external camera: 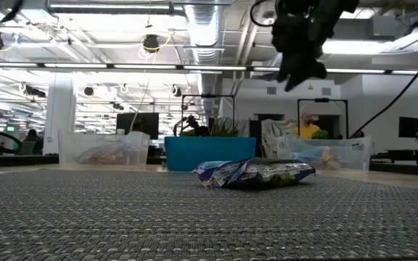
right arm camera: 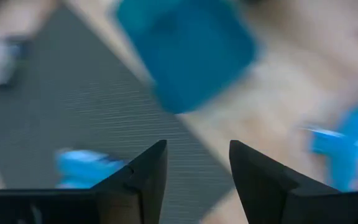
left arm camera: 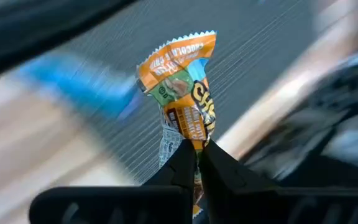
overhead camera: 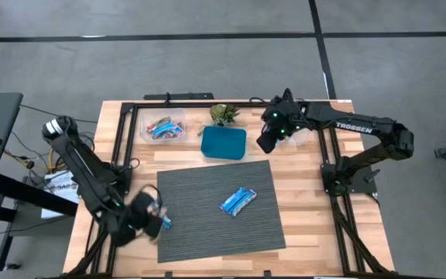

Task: Pick and place Granola Bars by type
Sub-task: Put the yellow granola bar into the right transparent bin

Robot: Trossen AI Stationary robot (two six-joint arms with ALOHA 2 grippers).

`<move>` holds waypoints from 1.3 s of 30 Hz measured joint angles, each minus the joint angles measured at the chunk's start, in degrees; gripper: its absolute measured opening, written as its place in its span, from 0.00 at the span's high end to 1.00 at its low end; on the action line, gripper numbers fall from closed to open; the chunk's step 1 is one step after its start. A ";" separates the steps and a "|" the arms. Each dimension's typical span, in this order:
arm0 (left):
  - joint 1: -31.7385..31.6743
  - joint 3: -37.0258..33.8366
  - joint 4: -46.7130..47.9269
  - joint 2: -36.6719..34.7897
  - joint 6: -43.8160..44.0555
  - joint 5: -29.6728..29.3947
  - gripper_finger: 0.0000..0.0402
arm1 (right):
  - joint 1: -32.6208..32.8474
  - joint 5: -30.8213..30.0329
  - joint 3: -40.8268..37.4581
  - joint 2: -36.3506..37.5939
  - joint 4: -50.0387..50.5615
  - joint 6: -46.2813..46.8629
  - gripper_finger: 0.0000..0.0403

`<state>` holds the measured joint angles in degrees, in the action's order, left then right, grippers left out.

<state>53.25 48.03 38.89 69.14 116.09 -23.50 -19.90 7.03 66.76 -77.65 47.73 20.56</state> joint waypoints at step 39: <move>-56.21 4.76 -64.24 3.92 -64.33 22.33 1.00 | 8.53 22.70 0.00 0.02 -43.52 13.42 0.61</move>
<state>-2.95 52.79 -25.35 73.06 51.76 -1.17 -11.37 29.73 66.76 -77.62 4.21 33.98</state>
